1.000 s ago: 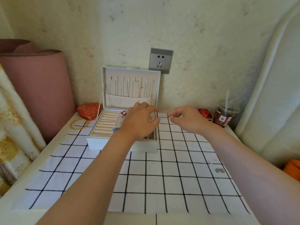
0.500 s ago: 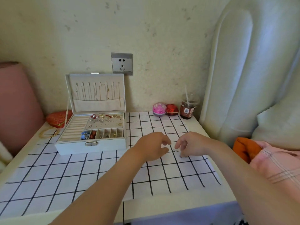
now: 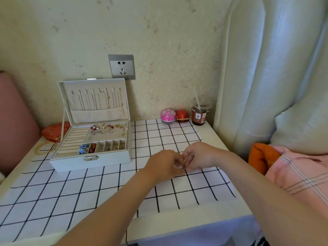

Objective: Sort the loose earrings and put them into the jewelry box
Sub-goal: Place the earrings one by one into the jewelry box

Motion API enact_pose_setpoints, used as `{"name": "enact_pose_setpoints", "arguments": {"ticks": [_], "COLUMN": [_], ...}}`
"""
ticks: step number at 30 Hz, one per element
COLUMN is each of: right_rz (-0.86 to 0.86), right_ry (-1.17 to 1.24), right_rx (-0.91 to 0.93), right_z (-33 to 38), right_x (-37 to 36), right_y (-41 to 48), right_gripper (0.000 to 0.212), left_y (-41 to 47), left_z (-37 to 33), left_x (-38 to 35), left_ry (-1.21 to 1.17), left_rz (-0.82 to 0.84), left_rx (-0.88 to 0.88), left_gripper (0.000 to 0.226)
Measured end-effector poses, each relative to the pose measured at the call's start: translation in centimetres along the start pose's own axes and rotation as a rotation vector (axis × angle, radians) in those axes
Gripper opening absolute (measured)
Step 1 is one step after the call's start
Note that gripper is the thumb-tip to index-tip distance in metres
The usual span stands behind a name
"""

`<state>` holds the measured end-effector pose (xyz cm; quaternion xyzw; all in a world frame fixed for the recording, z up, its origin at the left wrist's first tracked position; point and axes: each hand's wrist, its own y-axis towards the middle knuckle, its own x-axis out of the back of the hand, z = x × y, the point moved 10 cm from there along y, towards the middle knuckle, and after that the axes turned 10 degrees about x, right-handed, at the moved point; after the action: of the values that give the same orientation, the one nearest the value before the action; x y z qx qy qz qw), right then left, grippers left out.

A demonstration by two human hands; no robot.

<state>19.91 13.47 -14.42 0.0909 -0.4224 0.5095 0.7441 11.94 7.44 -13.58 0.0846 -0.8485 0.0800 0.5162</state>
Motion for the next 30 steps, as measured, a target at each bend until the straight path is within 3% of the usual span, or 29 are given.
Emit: {"name": "enact_pose_setpoints", "arguments": {"ticks": [5,14,20,26,30], "right_rz": [-0.027,-0.076,-0.216,-0.281,-0.344], "right_ry": [-0.099,-0.025,0.178,0.463,0.718], "right_rx": [-0.039,0.0,0.102,0.206,0.181], "right_z": [-0.6,0.3,3.4,7.4,9.4], "right_x": [0.3,0.2,1.1,0.6,0.2], "right_y": [-0.3,-0.1,0.9,3.1,5.2], "right_gripper": [0.027,0.007,0.005,0.018,0.035], "left_y": [-0.1,0.1,-1.1,-2.5,-2.9], "left_z": [-0.4,1.2,3.5,6.3,8.2], "left_x": [-0.5,0.7,4.1,7.9,10.9], "left_ry": [-0.013,-0.063,-0.186,-0.359,-0.472], "left_rz": [0.008,0.077,-0.044,-0.169,-0.27], "left_rx": [0.016,0.053,0.055,0.075,0.069], "left_gripper": [0.013,0.007,0.009,0.006,0.006]}}
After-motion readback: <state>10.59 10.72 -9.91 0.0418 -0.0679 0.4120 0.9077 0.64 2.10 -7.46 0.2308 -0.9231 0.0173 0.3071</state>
